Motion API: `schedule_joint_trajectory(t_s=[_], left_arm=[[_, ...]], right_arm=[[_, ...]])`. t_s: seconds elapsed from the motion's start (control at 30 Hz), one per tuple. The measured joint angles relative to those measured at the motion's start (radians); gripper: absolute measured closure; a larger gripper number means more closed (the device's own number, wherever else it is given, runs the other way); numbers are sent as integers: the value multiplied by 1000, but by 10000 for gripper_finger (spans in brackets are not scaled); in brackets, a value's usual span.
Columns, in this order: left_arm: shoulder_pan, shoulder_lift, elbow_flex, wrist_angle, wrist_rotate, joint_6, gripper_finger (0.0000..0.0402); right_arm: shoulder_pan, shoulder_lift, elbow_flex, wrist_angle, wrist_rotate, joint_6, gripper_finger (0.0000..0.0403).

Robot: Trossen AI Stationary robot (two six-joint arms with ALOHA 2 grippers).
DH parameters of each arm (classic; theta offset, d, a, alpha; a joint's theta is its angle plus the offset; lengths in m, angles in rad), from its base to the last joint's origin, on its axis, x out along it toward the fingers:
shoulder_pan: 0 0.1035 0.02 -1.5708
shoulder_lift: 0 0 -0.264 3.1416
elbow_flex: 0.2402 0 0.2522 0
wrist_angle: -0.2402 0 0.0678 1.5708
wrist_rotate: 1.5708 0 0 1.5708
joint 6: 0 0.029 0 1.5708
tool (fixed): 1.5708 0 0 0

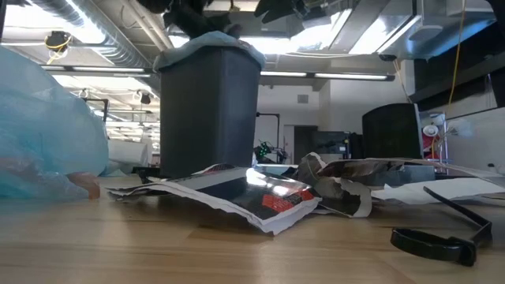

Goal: Pick and place trash into bin
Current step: Put the blue carton into the trash bin

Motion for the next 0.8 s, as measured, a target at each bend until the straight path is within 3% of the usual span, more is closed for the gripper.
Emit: schedule_joint_trajectory(t_s=[0.27,0.57,0.8], left_arm=[[-35,4,-9,-147,16,69,235],[-36,11,-121,-147,9,53,235],[-60,-67,-59,-146,16,16,235]], right_arm=[[0,0,0,-24,0,0,217],[0,0,0,-23,0,0,217],[0,0,-30,-53,-5,29,217]])
